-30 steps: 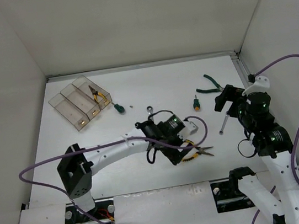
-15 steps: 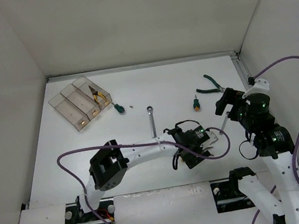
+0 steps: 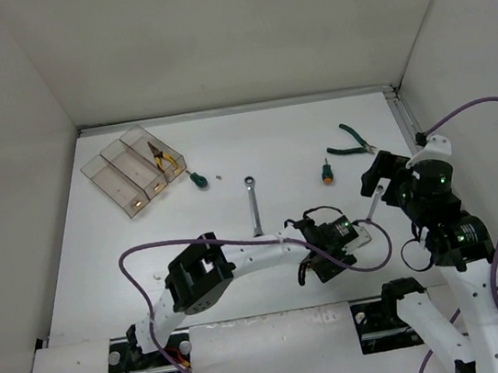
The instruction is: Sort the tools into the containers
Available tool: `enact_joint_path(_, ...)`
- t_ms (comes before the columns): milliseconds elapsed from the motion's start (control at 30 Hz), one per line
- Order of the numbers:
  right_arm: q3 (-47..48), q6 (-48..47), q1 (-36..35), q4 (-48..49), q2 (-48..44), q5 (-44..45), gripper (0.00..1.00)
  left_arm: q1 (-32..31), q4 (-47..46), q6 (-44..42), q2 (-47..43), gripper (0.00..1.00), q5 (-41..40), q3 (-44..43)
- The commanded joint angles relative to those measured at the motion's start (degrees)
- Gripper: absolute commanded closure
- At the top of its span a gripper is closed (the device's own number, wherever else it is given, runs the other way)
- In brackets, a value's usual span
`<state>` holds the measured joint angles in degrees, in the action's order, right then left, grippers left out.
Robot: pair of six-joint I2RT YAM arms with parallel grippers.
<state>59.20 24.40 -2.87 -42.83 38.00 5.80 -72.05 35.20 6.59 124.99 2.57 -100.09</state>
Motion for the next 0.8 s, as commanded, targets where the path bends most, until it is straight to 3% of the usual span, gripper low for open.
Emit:
enact_joint_path(0,2.1,-0.1,0.2,1.8,-0.4,1.3,0.02,-0.3,-1.0,-0.7,-0.7,0.4,0.0,-1.9)
enact_joint_path(200,1.9,0.0,0.4,1.9,-0.2,2.0,0.02,-0.3,0.7,0.5,0.3,0.54,0.5,-1.0)
enact_joint_path(367,1.4,0.8,0.3,1.8,0.4,1.8,0.02,-1.3,0.0,1.5,-1.1,0.86,1.0,3.4)
enact_joint_path(400,1.2,0.9,0.4,1.8,0.3,1.9,0.02,-1.3,-0.2,2.2,-1.2,1.0,1.0,4.0)
enact_joint_path(500,0.7,1.1,0.3,1.9,0.6,1.9,0.02,-1.3,-2.0,3.0,-3.6,1.0,1.9,7.3)
enact_joint_path(767,2.1,0.7,0.3,2.0,3.3,3.4,0.02,8.1,-3.5,4.4,-16.2,1.0,3.5,11.1)
